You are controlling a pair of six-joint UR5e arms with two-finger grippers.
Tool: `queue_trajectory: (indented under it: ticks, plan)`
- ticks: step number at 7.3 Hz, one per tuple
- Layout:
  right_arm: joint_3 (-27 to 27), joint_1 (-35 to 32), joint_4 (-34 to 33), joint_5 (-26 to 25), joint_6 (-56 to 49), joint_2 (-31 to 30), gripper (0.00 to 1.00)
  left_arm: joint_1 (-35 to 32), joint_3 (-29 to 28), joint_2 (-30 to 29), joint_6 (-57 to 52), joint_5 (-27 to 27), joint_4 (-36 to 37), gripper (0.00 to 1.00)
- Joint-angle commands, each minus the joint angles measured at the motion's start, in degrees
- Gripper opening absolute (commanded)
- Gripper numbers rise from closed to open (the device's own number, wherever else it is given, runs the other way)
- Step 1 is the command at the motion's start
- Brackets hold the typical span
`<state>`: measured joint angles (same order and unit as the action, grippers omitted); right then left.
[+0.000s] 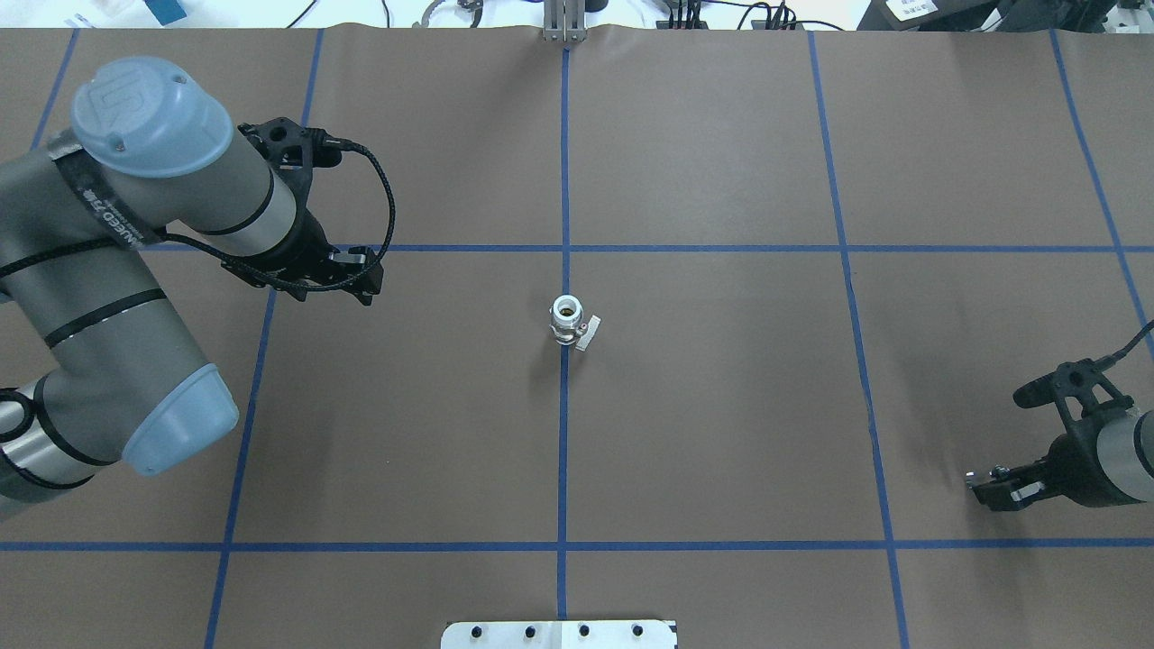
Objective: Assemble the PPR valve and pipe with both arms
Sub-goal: 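Grasp the small silver pipe fitting with the right gripper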
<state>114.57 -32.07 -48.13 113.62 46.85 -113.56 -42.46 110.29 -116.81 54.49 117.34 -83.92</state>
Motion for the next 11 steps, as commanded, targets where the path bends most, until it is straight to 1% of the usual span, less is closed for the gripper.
queue_trajectory:
  ticks: [1, 10, 11]
  plan:
    - [0.0, 0.2, 0.0, -0.1, 0.0, 0.1, 0.48, 0.0, -0.1, 0.0, 0.1, 0.0, -0.1, 0.78]
    - [-0.1, -0.7, 0.0, -0.1, 0.0, 0.4, 0.48, 0.0, -0.2, 0.1, 0.1, 0.0, -0.2, 0.78]
    - [-0.1, -0.7, 0.0, -0.1, 0.0, 0.4, 0.46, 0.0, -0.2, 0.1, 0.1, 0.0, -0.2, 0.78]
